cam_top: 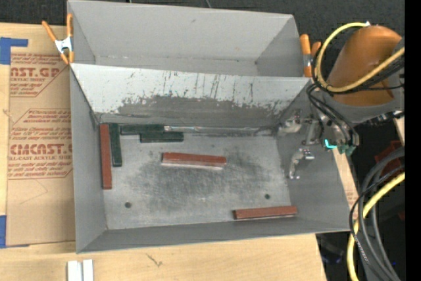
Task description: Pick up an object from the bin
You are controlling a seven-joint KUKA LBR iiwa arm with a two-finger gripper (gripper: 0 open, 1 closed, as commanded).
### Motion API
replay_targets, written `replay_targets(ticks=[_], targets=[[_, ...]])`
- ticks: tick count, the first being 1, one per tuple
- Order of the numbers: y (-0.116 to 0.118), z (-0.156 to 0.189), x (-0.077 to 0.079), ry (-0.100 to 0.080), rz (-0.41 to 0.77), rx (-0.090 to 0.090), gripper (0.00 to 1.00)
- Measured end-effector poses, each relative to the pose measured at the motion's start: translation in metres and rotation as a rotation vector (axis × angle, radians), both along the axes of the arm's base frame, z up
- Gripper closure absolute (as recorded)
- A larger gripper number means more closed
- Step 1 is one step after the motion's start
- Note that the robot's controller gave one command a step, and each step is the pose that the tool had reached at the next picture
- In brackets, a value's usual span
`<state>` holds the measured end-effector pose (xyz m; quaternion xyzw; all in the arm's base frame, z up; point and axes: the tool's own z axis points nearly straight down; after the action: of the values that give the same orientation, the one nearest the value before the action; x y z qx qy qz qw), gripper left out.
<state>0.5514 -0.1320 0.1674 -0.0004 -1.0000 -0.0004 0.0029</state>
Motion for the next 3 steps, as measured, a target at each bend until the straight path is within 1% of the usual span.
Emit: replay_targets(ticks=[1,2,3], targets=[[0.0,0.004,0.002,-0.007,0.001,-0.001,0.0],[0.031,-0.034,0.007,-0.014,0.064,-0.004,0.0],[0.045,-0.075,0.013,-0.008,0.053,0.002,0.0]])
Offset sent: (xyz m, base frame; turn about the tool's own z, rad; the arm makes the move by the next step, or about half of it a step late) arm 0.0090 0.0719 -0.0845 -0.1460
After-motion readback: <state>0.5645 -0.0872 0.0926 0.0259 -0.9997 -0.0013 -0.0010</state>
